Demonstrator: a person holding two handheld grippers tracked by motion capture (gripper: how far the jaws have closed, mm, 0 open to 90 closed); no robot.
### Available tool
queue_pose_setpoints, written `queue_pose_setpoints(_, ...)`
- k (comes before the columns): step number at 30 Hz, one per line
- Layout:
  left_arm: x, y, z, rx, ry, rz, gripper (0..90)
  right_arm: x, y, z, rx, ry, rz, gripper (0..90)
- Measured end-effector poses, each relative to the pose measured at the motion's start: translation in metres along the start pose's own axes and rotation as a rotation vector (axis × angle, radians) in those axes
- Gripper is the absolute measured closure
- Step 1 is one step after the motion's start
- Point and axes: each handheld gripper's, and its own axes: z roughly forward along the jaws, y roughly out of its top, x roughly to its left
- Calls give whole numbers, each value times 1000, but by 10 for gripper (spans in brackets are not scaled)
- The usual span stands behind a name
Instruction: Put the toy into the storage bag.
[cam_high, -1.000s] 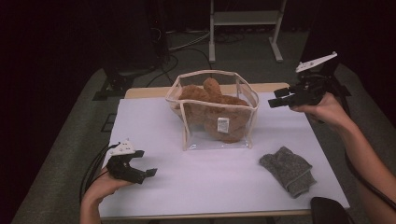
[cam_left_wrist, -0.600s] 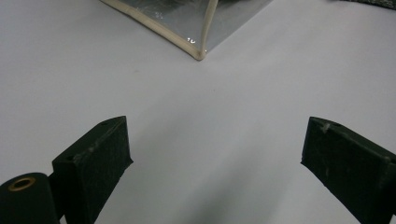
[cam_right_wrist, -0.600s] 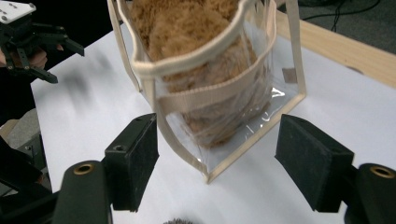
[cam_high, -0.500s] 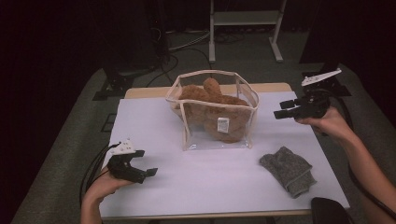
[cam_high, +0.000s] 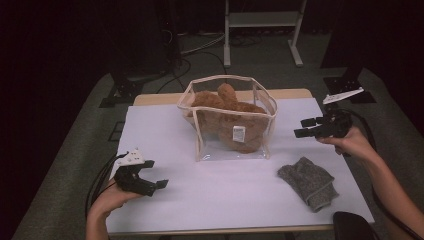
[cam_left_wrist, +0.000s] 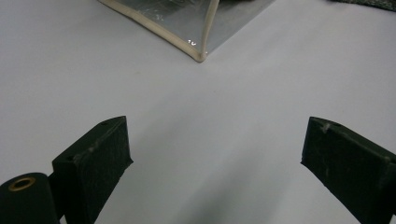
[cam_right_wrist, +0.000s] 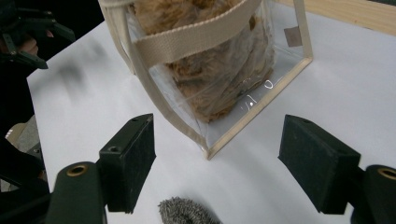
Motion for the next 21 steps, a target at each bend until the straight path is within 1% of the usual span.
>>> queue_pose_setpoints(8, 0, 0, 0, -1, 0, 1, 70, -1, -15, 6, -5, 11, 16, 255)
queue_pose_setpoints(21, -1, 1, -2, -3, 3, 4, 70, -4, -36, 8, -10, 15, 39, 255)
